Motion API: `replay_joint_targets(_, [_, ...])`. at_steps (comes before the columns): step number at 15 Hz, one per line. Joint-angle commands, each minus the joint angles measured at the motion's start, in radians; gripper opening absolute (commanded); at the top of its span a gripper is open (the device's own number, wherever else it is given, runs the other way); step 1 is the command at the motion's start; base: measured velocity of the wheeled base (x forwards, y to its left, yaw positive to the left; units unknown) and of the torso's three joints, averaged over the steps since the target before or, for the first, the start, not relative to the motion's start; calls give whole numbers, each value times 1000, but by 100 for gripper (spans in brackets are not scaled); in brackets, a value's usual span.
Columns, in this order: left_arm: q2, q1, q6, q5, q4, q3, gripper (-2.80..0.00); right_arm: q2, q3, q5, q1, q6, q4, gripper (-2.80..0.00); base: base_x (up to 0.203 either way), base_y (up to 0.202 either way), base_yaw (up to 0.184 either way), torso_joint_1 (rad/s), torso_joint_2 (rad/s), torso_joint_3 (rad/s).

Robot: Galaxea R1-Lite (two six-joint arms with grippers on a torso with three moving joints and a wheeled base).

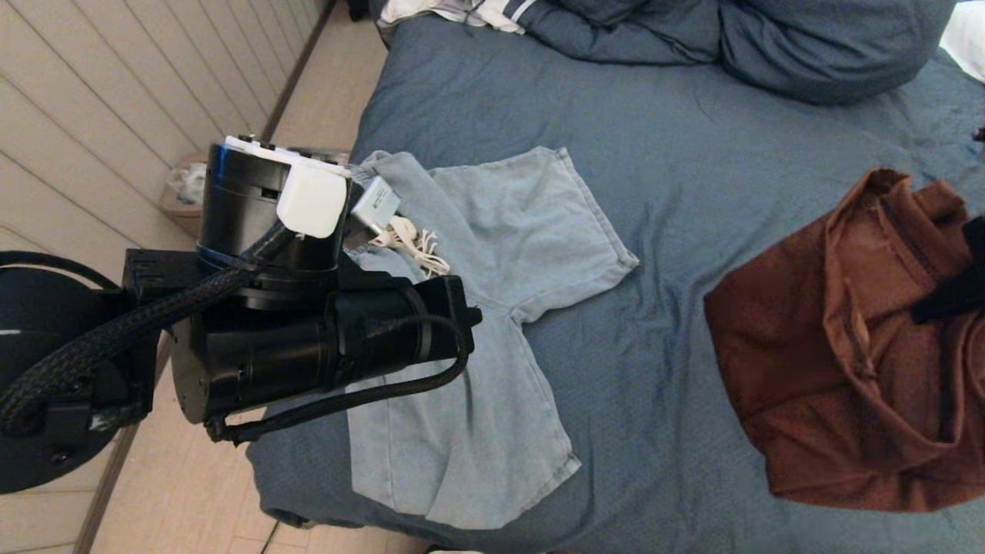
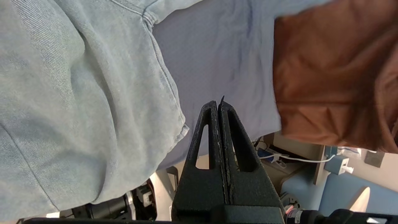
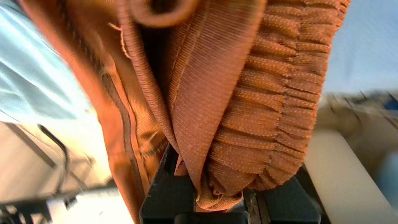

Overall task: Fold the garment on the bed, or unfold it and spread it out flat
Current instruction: Unford the brown shorts

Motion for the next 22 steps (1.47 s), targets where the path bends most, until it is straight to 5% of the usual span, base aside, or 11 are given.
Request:
replay_joint_targets(1, [1, -1, -3, -1, 0, 2, -280, 89, -72, -38, 0, -51, 79, -280, 0, 0, 0, 0, 0, 0])
replay_joint_targets(5, [9, -1, -5, -1, -5, 15, -280, 30, -61, -21, 52, -330, 81, -280, 0, 0, 0, 0, 0, 0])
replay_joint_targets(8, [19, -1, -10, -1, -2, 16, -280, -15, -13, 239, 58, -535, 88, -280, 0, 0, 0, 0, 0, 0])
replay_joint_targets(12, [26, -1, -10, 0, -5, 27, -280, -24, 190, 350, 135, -693, 102, -280, 0, 0, 0, 0, 0, 0])
replay_joint_targets(15, [45, 0, -9, 1, -12, 21, -280, 76, 191, 388, 153, -719, 64, -280, 0, 0, 0, 0, 0, 0])
replay_joint_targets(16, [55, -1, -10, 0, -15, 17, -280, 130, 185, 391, 155, -719, 27, 0, 0, 0, 0, 0, 0, 0])
replay_joint_targets(22, [67, 1, -10, 9, -13, 16, -280, 357, 58, 402, 87, -714, -128, 0, 0, 0, 0, 0, 0, 0])
